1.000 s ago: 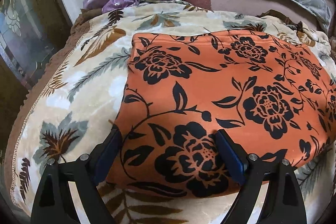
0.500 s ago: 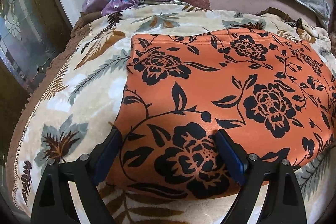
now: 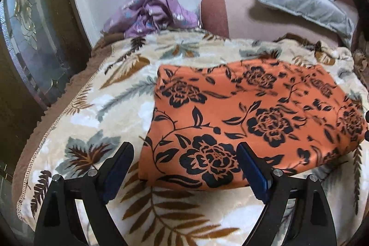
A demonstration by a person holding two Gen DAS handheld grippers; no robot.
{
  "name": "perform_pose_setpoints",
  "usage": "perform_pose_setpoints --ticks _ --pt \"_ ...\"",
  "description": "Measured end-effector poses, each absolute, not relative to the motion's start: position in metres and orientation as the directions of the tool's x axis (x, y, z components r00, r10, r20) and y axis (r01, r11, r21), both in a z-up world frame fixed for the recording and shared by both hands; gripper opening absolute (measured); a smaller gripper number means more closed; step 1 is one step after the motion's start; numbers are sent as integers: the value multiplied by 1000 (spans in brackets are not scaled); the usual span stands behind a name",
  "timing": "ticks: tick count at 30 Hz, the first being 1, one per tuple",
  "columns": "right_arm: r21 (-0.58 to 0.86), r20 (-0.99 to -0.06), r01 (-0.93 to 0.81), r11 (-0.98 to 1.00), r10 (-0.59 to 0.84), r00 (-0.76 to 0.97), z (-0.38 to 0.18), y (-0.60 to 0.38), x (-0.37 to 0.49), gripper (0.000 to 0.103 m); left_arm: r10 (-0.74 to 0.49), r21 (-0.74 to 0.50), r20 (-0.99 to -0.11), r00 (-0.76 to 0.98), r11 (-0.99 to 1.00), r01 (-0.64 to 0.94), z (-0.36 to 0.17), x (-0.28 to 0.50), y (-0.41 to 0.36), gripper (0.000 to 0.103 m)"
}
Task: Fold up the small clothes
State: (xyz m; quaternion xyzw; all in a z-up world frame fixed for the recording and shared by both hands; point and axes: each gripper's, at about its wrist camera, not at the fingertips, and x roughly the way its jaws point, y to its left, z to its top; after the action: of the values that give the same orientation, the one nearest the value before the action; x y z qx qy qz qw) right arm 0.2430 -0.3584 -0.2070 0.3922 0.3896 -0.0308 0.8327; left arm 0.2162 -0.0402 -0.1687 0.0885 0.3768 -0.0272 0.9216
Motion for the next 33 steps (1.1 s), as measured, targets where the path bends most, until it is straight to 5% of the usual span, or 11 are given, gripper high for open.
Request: perform_pose_setpoints --ticks 33 --pt "648 -637 316 693 266 723 -206 -346 240 66 -19 118 -692 721 983 139 -161 211 -53 91"
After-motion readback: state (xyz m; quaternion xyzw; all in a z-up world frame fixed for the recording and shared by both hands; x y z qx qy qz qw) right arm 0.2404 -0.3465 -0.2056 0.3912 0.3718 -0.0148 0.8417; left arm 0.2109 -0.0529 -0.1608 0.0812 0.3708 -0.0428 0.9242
